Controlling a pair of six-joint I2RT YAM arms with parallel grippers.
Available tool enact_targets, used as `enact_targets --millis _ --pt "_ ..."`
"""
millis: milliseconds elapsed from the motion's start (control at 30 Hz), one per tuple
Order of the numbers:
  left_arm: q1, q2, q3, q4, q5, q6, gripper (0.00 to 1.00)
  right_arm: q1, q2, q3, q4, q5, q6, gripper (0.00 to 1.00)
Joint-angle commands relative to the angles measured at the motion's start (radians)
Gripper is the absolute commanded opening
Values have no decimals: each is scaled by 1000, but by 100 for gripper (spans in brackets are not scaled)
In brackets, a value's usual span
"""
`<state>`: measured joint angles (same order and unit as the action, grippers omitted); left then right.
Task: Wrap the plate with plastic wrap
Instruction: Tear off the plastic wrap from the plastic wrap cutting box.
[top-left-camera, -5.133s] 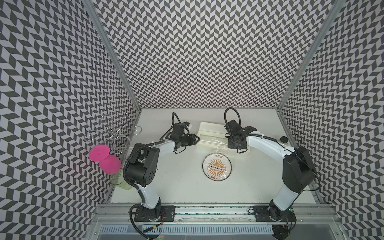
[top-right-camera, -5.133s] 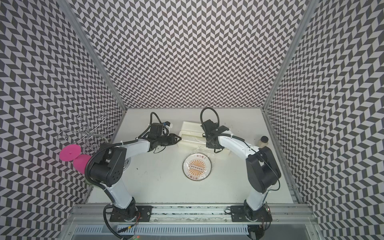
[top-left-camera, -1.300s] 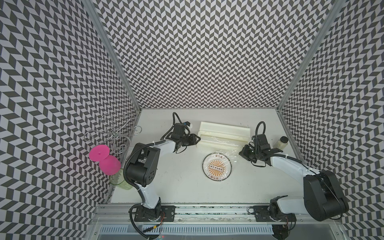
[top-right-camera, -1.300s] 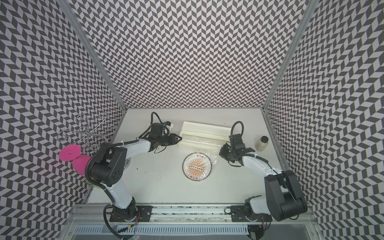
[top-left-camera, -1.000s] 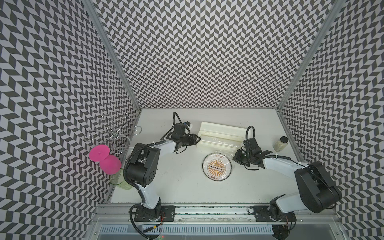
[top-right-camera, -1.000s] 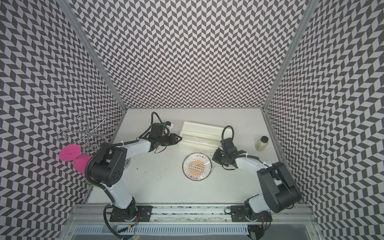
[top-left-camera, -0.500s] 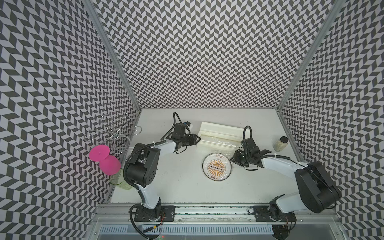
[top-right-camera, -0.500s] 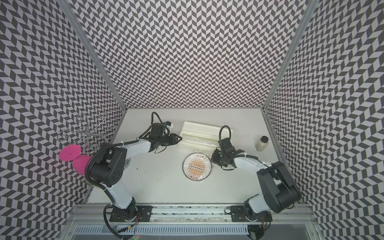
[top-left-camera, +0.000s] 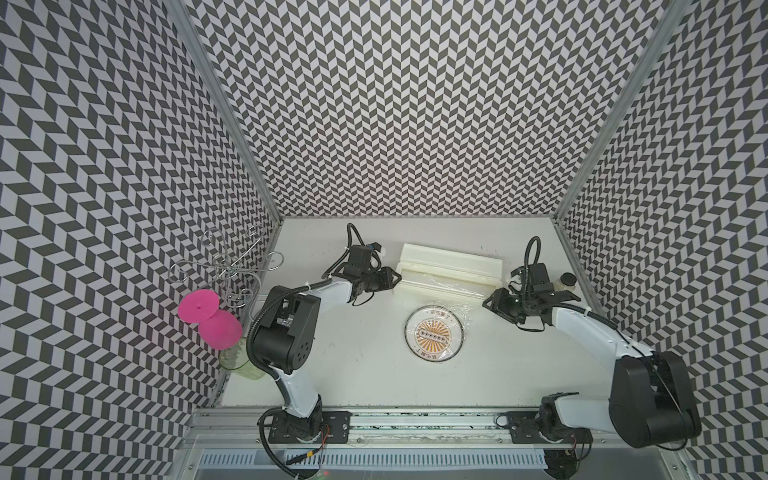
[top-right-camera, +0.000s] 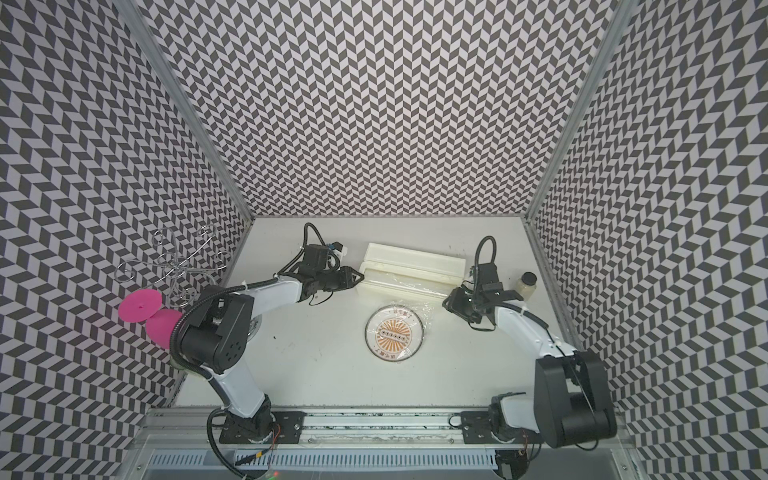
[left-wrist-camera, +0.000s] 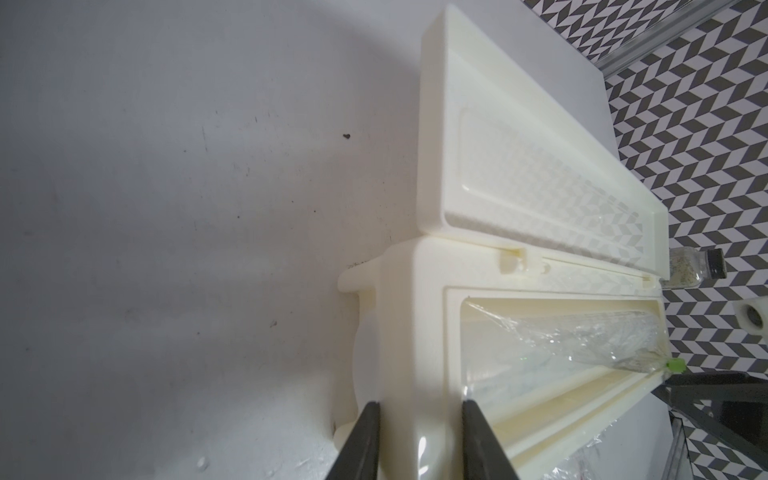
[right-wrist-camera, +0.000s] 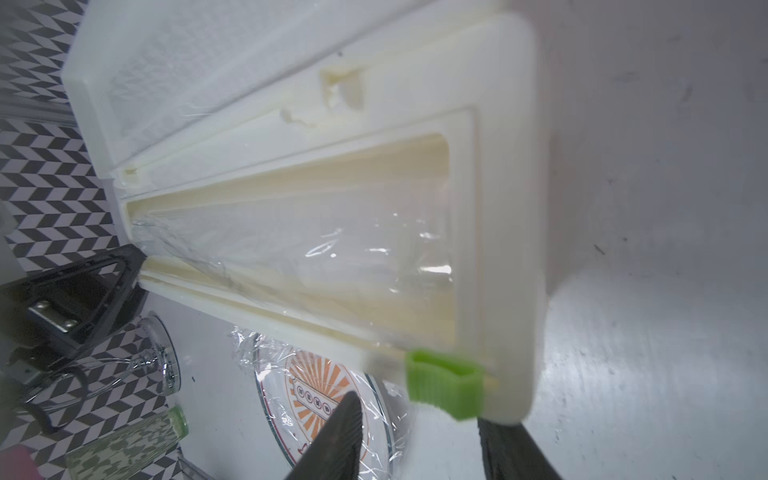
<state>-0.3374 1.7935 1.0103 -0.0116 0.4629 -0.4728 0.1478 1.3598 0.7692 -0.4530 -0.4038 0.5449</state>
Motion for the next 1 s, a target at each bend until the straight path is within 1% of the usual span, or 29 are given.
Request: enact_targets --millis 0,133,267,333,400,467,533,600,733,833,900,967 --pt "5 85 -32 -280 -60 25 32 -2 70 33 174 -70 29 47" --pt "25 117 44 -281 -37 21 33 -1 180 134 238 -70 43 47" --pt "34 151 136 -289 -17 14 34 1 283 266 200 -52 11 47" --pt "54 125 154 -295 -14 1 38 1 290 292 159 -43 -11 48" --pt "80 71 149 -302 -9 -10 45 1 257 276 117 -21 -39 50" --pt "103 9 127 -304 4 -21 53 1 215 242 64 5 -71 53" --pt "118 -63 93 -314 17 -27 58 1 165 198 21 8 -96 56" --pt "124 -126 48 -315 37 -30 61 2 107 145 -13 14 -105 58" --pt "123 -272 -73 -310 63 -48 67 7 1 78 -67 21 -117 59" --pt "122 -334 -140 -275 81 -64 69 15 -28 47 -39 13 -123 58" --pt "120 -339 -149 -287 103 -69 68 16 -6 60 -19 5 -120 57" --pt "98 -355 -162 -304 121 -70 67 17 24 78 22 -15 -100 57"
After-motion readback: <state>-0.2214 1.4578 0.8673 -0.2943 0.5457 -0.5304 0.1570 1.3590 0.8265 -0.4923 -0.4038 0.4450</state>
